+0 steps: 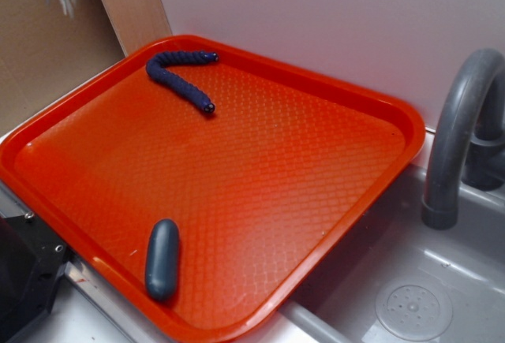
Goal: Grab the silver keys.
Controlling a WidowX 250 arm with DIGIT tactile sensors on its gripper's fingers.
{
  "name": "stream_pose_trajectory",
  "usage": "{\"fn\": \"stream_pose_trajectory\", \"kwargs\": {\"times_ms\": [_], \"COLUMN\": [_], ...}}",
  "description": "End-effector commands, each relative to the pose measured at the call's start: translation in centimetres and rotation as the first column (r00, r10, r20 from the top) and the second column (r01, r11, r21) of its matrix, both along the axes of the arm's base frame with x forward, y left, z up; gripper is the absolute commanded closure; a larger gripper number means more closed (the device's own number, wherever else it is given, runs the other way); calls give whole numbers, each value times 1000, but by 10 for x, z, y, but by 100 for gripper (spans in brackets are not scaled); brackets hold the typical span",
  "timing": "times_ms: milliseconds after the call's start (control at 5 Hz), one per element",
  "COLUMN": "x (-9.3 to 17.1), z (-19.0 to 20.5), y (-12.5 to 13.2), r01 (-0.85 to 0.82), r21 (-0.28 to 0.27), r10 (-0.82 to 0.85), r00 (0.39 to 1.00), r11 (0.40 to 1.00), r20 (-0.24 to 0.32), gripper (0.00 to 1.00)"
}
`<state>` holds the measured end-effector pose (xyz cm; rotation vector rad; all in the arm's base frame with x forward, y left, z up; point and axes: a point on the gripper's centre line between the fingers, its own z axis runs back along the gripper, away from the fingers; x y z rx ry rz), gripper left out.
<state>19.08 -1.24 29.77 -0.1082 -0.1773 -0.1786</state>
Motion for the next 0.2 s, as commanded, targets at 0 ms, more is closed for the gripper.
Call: {"fn": "stream_pose_trajectory", "kwargs": {"times_ms": [0], "x": [9], "z": [5], "y": [8], "r01": [-46], "r21": [71], "r10": [43], "r00": [998], "r11": [996], "r20": [50], "gripper": [100]}}
